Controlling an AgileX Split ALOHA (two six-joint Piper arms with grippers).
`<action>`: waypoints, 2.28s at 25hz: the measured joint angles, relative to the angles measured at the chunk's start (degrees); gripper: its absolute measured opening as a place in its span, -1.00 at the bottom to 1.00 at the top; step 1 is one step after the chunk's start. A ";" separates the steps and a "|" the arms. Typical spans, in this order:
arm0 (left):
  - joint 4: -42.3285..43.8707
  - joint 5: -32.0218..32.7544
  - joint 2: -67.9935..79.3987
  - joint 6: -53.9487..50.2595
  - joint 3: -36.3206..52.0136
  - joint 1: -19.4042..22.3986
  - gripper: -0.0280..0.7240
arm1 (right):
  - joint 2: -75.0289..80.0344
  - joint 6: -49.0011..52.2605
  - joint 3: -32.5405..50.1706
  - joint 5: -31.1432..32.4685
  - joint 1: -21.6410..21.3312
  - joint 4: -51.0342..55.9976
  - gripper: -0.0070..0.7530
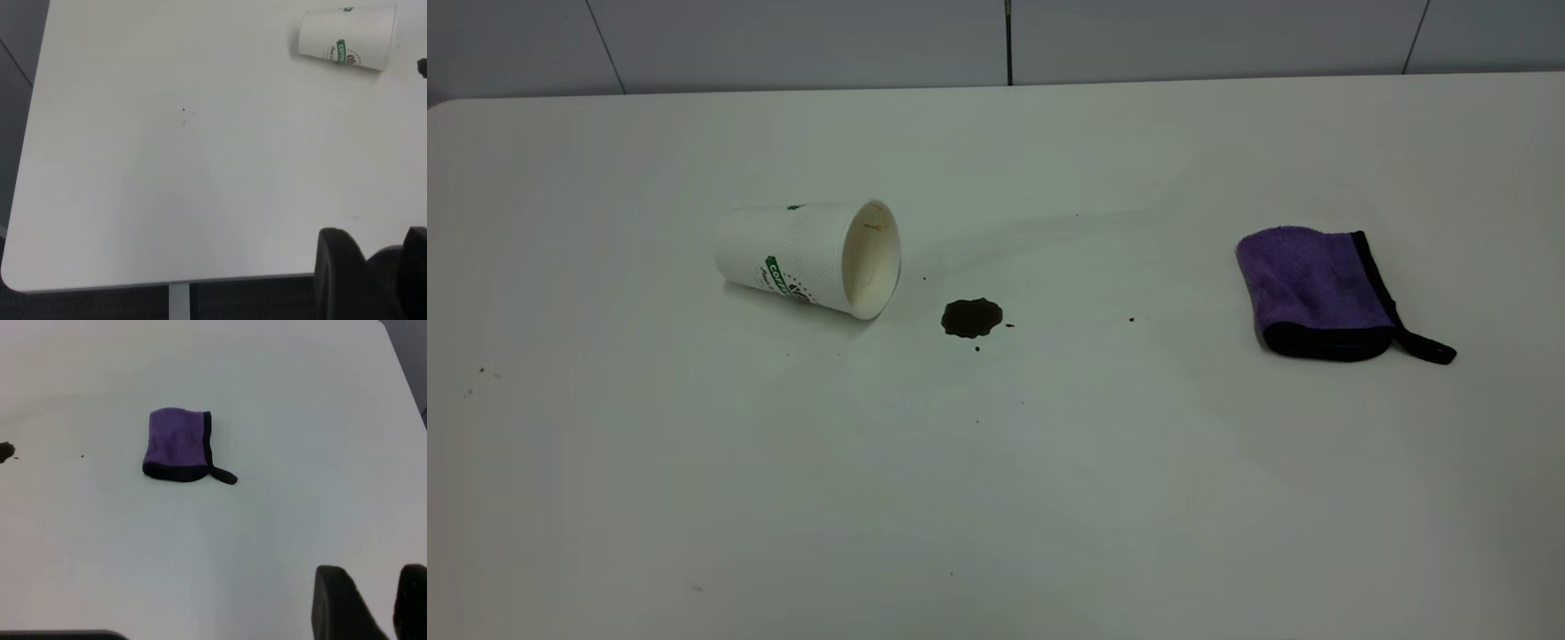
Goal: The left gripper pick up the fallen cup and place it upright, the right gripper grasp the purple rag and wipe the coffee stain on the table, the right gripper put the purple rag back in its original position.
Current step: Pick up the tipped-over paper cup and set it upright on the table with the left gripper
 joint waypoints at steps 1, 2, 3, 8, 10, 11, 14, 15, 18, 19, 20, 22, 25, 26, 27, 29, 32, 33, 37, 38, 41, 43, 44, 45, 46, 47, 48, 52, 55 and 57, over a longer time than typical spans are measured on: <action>0.00 0.00 0.00 0.00 0.00 0.00 -0.29 | 0.00 0.00 0.00 0.00 0.00 0.00 -0.35; 0.00 0.00 0.00 0.00 0.00 0.00 -0.29 | 0.00 0.00 0.00 0.00 0.00 0.00 -0.35; 0.00 0.00 0.00 0.00 0.00 0.00 -0.29 | 0.00 0.00 0.00 0.00 0.00 0.00 -0.35; 0.00 0.00 0.00 0.00 0.00 0.00 -0.29 | 0.00 0.00 0.00 0.00 0.00 0.00 -0.35; 0.00 0.00 0.00 0.00 0.00 0.00 -0.29 | 0.00 0.00 0.00 0.00 0.00 0.00 -0.35; 0.00 0.00 0.00 0.00 0.00 0.00 -0.29 | 0.00 0.00 0.00 0.00 0.00 0.00 -0.35; 0.00 0.00 0.00 0.00 0.00 0.00 -0.29 | 0.00 -0.05 0.00 0.00 0.00 0.00 -0.35; 0.00 0.00 0.00 0.00 0.00 0.00 -0.29 | 0.00 -0.05 0.00 0.00 0.00 0.00 -0.35; 0.00 0.00 0.00 0.00 0.00 0.00 -0.29 | 0.00 -0.05 0.00 0.00 0.00 0.00 -0.35; 0.00 0.00 0.00 0.00 0.00 0.00 -0.29 | 0.00 -0.05 0.00 0.00 0.00 0.00 -0.35; 0.00 0.00 0.00 0.00 0.00 0.00 -0.29 | 0.00 -0.05 0.00 0.00 0.00 0.00 -0.35; 0.00 0.00 0.00 0.00 0.00 0.00 -0.29 | 0.00 -0.01 0.00 0.00 0.00 0.00 -0.35; 0.00 0.00 0.00 0.00 0.00 0.00 -0.29 | 0.00 -0.01 0.00 0.00 0.00 0.00 -0.35; 0.00 0.00 0.00 0.00 0.00 0.00 -0.29 | 0.00 -0.01 0.00 0.00 0.00 0.00 -0.35; 0.00 0.00 0.00 0.00 0.00 0.00 -0.29 | 0.00 -0.01 0.00 0.00 0.00 0.00 -0.35; 0.00 0.00 0.00 0.00 0.00 0.00 -0.29 | 0.00 -0.01 0.00 0.00 0.00 0.00 -0.35; 0.00 0.00 0.00 0.00 0.00 0.00 -0.29 | 0.00 -0.01 0.00 0.00 0.00 0.00 -0.35; 0.00 0.00 0.00 0.00 0.00 0.00 -0.29 | 0.00 -0.01 0.00 0.00 0.00 0.00 -0.35; 0.00 0.00 0.00 0.00 0.00 0.00 -0.29 | 0.00 -0.01 0.00 0.00 0.00 0.00 -0.35; 0.00 0.00 0.00 0.00 0.00 0.00 -0.29 | 0.00 -0.01 0.00 0.00 0.00 0.00 -0.35; 0.72 -0.13 1.22 -0.27 -0.26 0.00 -0.29 | 0.00 -0.01 0.00 0.00 0.00 0.00 -0.35; 2.27 -1.40 4.72 -1.48 -1.44 0.00 -0.29 | 0.00 -0.01 0.00 0.00 0.00 0.00 -0.35; 3.11 -2.45 7.52 -2.24 -2.43 0.00 -0.29 | 0.00 -0.01 0.00 0.00 0.00 0.00 -0.35; 3.62 -3.73 10.95 -3.17 -3.63 0.00 -0.29 | 0.00 -0.01 0.00 0.00 0.00 0.00 -0.35; 4.01 -4.87 14.20 -3.77 -4.72 0.00 -0.29 | 0.00 -0.01 0.00 0.00 0.00 0.00 -0.35; 4.43 -6.44 18.48 -4.09 -6.05 0.00 -0.28 | 0.00 -0.01 0.00 0.00 0.00 0.00 -0.35; 4.82 -8.18 22.98 -4.20 -7.32 0.00 -0.27 | 0.00 -0.01 0.00 0.00 0.00 0.00 -0.35; 5.10 -15.21 40.24 -4.01 -12.52 0.00 0.06 | 0.00 -0.01 0.00 0.00 0.00 0.00 -0.35; 5.15 -18.48 51.48 -2.50 -17.11 0.00 0.51 | 0.00 -0.01 0.00 0.00 0.00 0.00 -0.35; 5.46 -20.51 58.15 -1.89 -19.44 -1.16 0.80 | 0.00 -0.01 0.00 0.00 0.00 0.00 -0.35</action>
